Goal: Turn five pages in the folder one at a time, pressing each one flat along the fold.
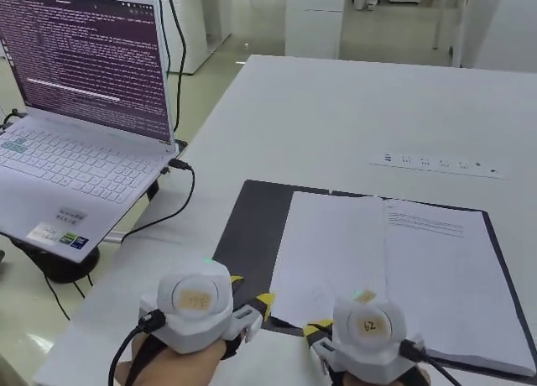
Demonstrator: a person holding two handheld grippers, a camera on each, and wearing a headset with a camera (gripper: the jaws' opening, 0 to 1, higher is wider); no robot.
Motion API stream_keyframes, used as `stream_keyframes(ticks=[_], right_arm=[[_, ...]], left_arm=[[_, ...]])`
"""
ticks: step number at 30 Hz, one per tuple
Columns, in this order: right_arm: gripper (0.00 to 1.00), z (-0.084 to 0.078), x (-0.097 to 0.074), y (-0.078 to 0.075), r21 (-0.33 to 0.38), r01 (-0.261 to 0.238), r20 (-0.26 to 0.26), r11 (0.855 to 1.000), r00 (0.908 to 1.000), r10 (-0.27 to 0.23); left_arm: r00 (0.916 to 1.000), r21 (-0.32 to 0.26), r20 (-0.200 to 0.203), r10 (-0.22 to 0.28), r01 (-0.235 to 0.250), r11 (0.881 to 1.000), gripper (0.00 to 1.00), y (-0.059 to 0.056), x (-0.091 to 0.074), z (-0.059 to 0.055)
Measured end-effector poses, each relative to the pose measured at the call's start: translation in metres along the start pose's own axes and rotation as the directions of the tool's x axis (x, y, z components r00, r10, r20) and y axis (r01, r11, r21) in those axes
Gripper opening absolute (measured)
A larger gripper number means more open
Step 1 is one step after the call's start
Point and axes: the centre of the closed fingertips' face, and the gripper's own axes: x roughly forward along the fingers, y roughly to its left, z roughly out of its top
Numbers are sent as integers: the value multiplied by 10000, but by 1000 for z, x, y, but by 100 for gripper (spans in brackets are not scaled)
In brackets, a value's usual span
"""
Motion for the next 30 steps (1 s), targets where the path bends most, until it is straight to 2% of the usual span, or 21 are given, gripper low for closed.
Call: stream_keyframes(ticks=[2, 5, 8, 13, 15, 19, 25, 26, 27, 30], right_arm=[[0, 1, -4, -1, 34, 13, 82, 10000, 10000, -14], [0, 6, -14, -6, 302, 125, 398, 9995, 9991, -137], [0, 13, -22, -16, 619, 277, 740, 9977, 9967, -323], [0, 28, -37, -51, 1457, 681, 1452, 9870, 9854, -894], [0, 30, -40, -63, 1772, 758, 1568, 9812, 9821, -1042], [0, 37, -45, -94, 2764, 932, 2056, 9565, 9665, -1536], [0, 43, -40, -132, 3211, 1013, 2371, 9416, 9540, -1835], [0, 45, -38, -137, 3161, 1094, 2388, 9424, 9522, -1906], [0, 48, -36, -144, 3191, 1115, 2491, 9411, 9483, -1968], [0, 54, -29, -158, 3360, 1067, 2606, 9358, 9443, -2012]], left_arm=[[9999, 102, -12, -107, 107, 9999, 29, -5, 6, 2], [9991, 377, -249, -335, 344, 9987, 29, -15, 19, 1], [9975, 501, -521, -467, 494, 9975, 28, -23, 31, -5], [9952, 574, -847, -485, 534, 9969, 27, -31, 47, -16], [9940, 639, -1010, -412, 478, 9968, 27, -32, 50, -21], [9934, 600, -1141, -119, 189, 9980, 27, -27, 53, -31], [9918, 584, -1260, 192, -119, 9982, 26, -24, 51, -43], [9917, 534, -1262, 247, -181, 9984, 26, -22, 50, -44], [9941, 471, -1048, 261, -213, 9987, 25, -22, 50, -43], [9953, 683, -897, 353, -292, 9972, 24, -22, 49, -44]])
